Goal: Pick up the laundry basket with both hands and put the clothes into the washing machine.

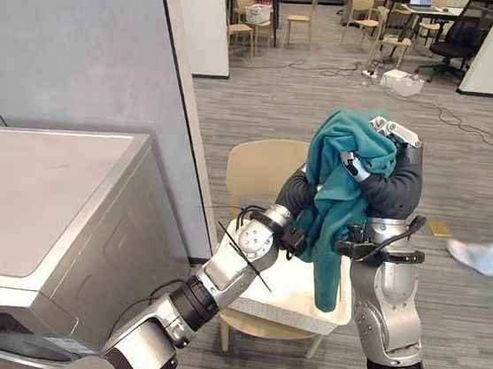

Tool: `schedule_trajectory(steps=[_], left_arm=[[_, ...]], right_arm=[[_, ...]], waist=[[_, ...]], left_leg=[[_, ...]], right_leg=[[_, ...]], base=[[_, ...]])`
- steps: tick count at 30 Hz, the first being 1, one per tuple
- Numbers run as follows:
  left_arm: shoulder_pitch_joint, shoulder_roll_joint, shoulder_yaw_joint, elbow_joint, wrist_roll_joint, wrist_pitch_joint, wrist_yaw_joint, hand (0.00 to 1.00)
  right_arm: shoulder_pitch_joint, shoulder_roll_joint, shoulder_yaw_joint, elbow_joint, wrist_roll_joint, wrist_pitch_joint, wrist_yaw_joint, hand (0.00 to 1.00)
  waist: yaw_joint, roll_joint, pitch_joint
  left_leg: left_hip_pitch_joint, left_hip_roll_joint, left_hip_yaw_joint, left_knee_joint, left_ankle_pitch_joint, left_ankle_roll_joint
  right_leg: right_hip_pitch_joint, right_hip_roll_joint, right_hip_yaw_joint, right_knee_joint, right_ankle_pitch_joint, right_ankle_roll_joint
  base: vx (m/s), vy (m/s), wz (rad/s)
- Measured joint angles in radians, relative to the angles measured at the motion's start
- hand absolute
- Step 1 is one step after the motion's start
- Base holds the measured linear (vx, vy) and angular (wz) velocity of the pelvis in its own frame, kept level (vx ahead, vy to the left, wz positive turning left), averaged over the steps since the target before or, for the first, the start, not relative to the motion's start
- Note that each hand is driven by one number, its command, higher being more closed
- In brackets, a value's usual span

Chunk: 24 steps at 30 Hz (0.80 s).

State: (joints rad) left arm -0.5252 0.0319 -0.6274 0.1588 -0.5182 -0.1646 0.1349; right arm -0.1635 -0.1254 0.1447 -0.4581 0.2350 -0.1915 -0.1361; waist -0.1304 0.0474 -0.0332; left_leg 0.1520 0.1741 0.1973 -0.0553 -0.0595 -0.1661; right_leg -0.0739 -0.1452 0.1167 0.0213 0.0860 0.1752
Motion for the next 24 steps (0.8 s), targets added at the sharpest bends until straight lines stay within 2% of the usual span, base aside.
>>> schedule_trajectory(steps=[9, 10, 15, 20, 24], left_arm=[[-0.005, 0.000, -0.003, -0.031, 0.002, 0.000, -0.005, 1.00], [-0.005, 0.000, -0.003, -0.040, 0.002, 0.000, -0.007, 1.00], [-0.005, -0.001, 0.015, -0.042, 0.002, 0.000, -0.001, 1.00], [-0.002, -0.001, 0.073, -0.043, 0.003, 0.002, 0.009, 1.00], [0.084, -0.039, 0.142, -0.115, 0.012, 0.003, 0.019, 1.00]], right_arm=[[0.051, 0.000, -0.018, -0.034, 0.010, -0.011, -0.019, 1.00], [0.059, 0.000, -0.020, -0.039, 0.013, -0.023, -0.019, 0.00], [0.165, 0.001, -0.024, -0.085, 0.052, -0.041, -0.013, 0.00], [0.324, 0.010, 0.017, -0.130, 0.120, -0.034, 0.061, 0.00], [0.429, 0.043, -0.059, -0.180, 0.130, -0.024, 0.115, 0.00]], waist=[[0.001, 0.000, 0.000], [0.000, 0.000, 0.000], [-0.004, 0.000, 0.000], [-0.019, 0.000, 0.001], [-0.024, 0.008, 0.004]], left_leg=[[-0.002, 0.000, 0.011, 0.002, -0.001, 0.000], [-0.002, 0.000, 0.013, 0.002, -0.001, 0.000], [-0.001, -0.001, 0.016, 0.002, -0.003, 0.001], [-0.001, -0.001, 0.026, 0.006, -0.012, 0.002], [0.000, -0.001, 0.044, 0.010, -0.020, 0.001]], right_leg=[[-0.018, 0.002, 0.009, 0.018, -0.007, 0.000], [-0.020, 0.002, 0.011, 0.019, -0.007, 0.000], [-0.021, 0.003, 0.015, 0.019, -0.007, 0.000], [-0.023, 0.003, 0.021, 0.019, -0.008, 0.001], [-0.031, 0.004, 0.031, 0.019, -0.010, 0.001]], base=[[0.00, 0.000, -0.03], [0.00, -0.005, -0.06], [0.00, -0.001, -0.01], [0.01, 0.000, -0.04], [0.02, 0.002, -0.10]])
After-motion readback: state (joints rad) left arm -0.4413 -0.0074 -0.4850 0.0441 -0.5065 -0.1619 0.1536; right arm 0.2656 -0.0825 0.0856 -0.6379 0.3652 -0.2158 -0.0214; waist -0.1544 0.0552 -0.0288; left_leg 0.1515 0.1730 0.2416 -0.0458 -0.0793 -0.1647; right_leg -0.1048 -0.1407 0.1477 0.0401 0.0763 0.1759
